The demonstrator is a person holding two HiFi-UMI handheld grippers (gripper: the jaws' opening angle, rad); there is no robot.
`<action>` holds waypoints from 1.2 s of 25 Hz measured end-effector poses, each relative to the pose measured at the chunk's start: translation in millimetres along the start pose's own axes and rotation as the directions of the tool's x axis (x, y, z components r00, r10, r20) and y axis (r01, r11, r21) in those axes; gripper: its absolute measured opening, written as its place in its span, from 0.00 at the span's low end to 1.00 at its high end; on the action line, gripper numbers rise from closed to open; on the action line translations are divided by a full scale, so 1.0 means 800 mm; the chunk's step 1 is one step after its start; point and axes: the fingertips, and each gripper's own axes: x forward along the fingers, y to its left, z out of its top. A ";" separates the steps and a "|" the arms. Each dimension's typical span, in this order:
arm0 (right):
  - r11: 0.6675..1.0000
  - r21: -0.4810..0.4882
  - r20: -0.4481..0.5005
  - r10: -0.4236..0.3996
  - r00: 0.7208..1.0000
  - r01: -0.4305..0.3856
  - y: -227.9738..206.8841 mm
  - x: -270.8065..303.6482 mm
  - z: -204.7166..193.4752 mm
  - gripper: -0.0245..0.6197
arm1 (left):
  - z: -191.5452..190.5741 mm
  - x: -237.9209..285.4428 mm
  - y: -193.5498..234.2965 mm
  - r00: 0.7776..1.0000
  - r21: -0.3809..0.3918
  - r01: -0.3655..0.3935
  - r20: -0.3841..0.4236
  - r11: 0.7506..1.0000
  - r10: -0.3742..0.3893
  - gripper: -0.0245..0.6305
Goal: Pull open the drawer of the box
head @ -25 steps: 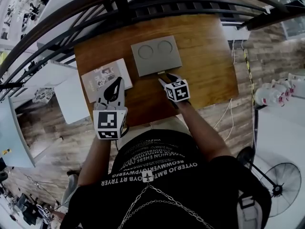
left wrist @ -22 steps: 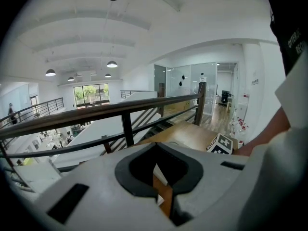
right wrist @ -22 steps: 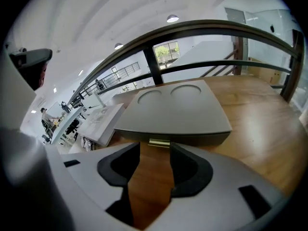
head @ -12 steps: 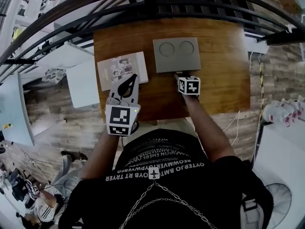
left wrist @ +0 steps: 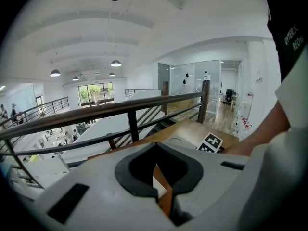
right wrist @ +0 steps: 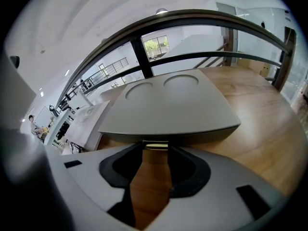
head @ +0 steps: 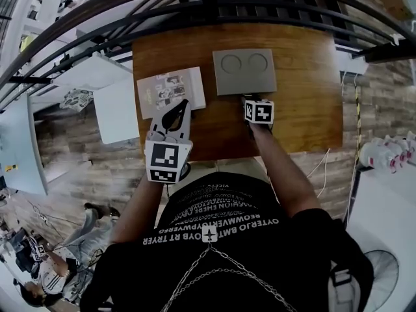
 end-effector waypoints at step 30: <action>1.000 0.021 -0.012 -0.012 1.000 0.012 0.013 -0.037 -0.071 0.29 | -0.030 -0.074 0.016 0.999 0.012 -0.038 0.018 0.999 0.038 0.05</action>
